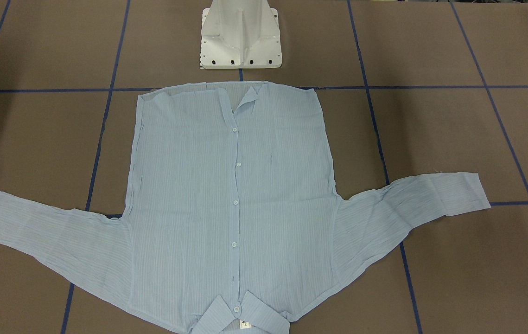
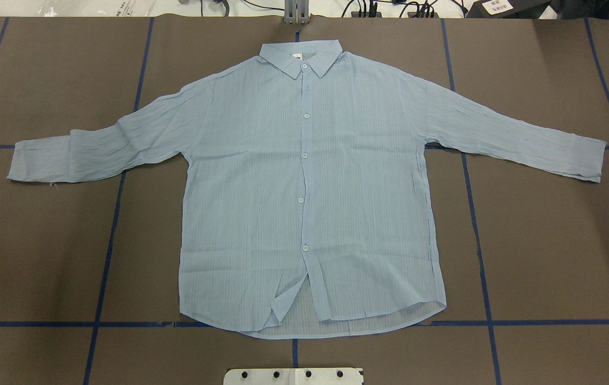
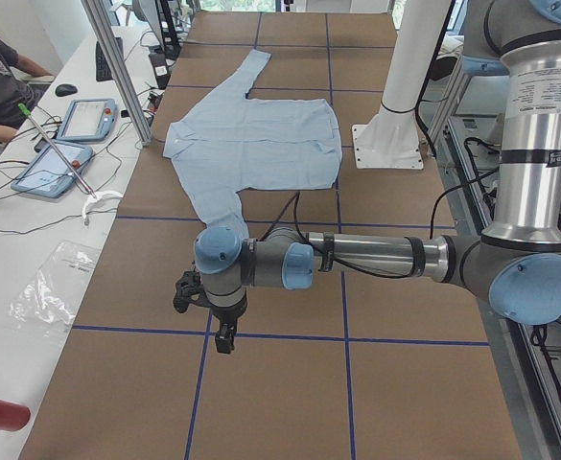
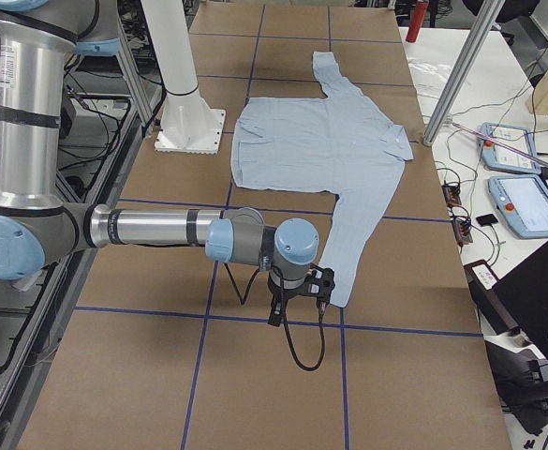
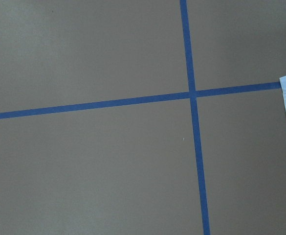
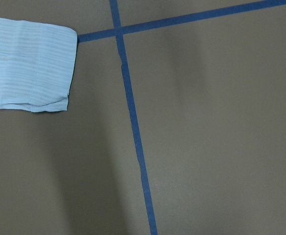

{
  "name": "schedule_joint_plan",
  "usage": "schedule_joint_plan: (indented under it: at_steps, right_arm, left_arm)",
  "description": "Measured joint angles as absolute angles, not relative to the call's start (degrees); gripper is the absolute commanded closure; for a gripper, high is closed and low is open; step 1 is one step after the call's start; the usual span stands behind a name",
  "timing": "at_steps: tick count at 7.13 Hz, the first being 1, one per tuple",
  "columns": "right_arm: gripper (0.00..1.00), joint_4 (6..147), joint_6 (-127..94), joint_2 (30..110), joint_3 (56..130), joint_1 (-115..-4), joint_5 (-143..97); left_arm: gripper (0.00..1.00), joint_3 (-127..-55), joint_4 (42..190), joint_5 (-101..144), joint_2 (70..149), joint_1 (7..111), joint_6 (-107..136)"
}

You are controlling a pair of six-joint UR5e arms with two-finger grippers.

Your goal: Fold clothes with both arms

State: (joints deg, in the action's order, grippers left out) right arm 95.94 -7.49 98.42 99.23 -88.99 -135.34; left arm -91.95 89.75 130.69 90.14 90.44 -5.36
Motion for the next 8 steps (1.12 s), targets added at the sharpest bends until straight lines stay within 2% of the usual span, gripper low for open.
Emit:
schedule_joint_plan:
  at_steps: [5, 8]
  right_arm:
    - [0.00, 94.24, -7.64, 97.73, 99.02, -88.94, -135.67]
    - [0.00, 86.01, -8.00, 97.10, 96.77, -88.89, -136.21]
  left_arm:
    - [0.00, -92.02, 90.10, 130.66, 91.77, 90.34, -5.80]
    - [0.00, -92.33, 93.21, 130.61, 95.66, 90.39, -5.85]
